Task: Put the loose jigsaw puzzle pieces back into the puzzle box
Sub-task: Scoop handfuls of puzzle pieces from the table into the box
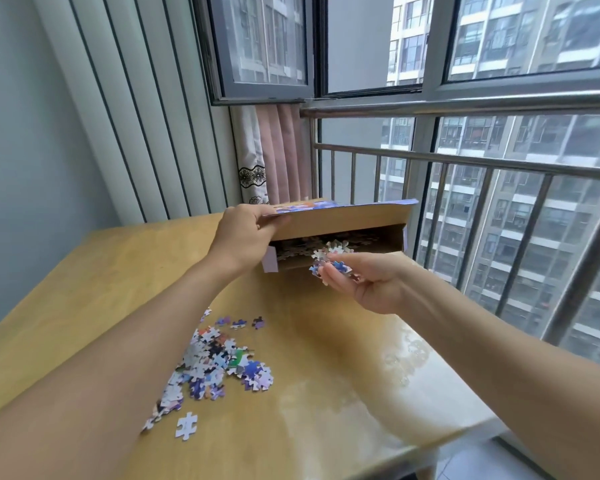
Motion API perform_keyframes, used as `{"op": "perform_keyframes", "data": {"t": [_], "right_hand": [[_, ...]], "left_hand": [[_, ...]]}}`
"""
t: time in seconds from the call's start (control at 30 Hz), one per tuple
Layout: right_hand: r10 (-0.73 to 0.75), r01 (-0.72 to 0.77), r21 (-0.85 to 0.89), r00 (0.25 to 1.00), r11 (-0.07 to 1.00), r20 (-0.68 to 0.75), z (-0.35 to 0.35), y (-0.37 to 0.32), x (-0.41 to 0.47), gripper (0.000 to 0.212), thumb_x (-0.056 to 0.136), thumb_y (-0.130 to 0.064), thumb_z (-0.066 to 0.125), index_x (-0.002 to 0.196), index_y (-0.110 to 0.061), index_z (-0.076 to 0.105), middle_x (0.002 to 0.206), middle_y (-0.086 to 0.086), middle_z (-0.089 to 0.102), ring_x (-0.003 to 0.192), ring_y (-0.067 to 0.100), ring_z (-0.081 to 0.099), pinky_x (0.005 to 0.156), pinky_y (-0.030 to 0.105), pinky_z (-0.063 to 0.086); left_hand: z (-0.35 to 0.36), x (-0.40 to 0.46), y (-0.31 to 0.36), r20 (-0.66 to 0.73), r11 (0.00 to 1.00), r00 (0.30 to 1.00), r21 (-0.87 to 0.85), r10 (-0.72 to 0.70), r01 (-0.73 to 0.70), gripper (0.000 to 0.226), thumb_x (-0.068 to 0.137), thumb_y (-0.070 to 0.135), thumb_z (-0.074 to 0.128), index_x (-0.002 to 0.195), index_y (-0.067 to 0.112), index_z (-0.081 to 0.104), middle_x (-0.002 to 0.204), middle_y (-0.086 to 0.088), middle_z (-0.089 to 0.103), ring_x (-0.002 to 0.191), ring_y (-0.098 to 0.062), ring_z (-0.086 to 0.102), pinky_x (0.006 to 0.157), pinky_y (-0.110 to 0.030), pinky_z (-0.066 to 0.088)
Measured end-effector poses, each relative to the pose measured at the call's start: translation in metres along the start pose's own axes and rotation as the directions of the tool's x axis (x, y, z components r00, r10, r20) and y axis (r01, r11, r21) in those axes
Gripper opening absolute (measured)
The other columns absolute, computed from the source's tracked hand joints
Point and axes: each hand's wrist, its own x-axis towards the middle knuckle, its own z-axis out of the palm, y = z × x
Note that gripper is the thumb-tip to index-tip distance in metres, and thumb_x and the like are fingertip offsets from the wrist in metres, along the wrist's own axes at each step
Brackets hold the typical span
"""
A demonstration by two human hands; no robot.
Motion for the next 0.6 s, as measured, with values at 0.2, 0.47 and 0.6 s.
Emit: {"op": "perform_keyframes", "data": {"t": [0.2,0.47,0.6], "right_hand": [[0.039,-0.036,0.054,0.997,0.998,-0.059,0.01,-0.008,0.01,0.027,0.091,-0.004,0.072,0.106,0.016,0.063,0.106,0.027,0.068,0.082,0.024,0.073,0.066,0.029,0.062],[-0.049,0.068,0.27,0.996,0.96,-0.076,0.026,-0.019,0.028,0.019,0.099,0.004,0.051,0.115,0.015,0.051,0.126,0.035,0.053,0.115,0.049,0.06,0.093,0.037,0.058],[-0.131,0.176,0.404,0.982,0.898,-0.136,0.036,-0.023,0.042,0.032,0.092,0.011,0.026,0.115,0.013,0.048,0.134,0.033,0.046,0.124,0.052,0.048,0.104,0.059,0.047]], "left_hand": [[-0.002,-0.002,0.001,0.002,1.0,1.0,-0.009,0.0,0.0,0.02,0.095,0.034,0.067,0.104,0.021,0.079,0.071,0.011,0.065,0.063,-0.005,0.053,0.058,-0.018,0.037],[-0.008,-0.007,0.001,0.006,1.0,1.0,-0.013,-0.017,0.017,0.022,0.095,0.033,0.066,0.11,0.022,0.077,0.083,0.004,0.071,0.073,-0.015,0.059,0.062,-0.022,0.041],[-0.008,-0.008,0.003,0.012,0.999,1.0,-0.034,-0.014,0.014,0.019,0.095,0.034,0.066,0.106,0.024,0.078,0.079,0.003,0.071,0.073,-0.018,0.059,0.062,-0.024,0.042]]}}
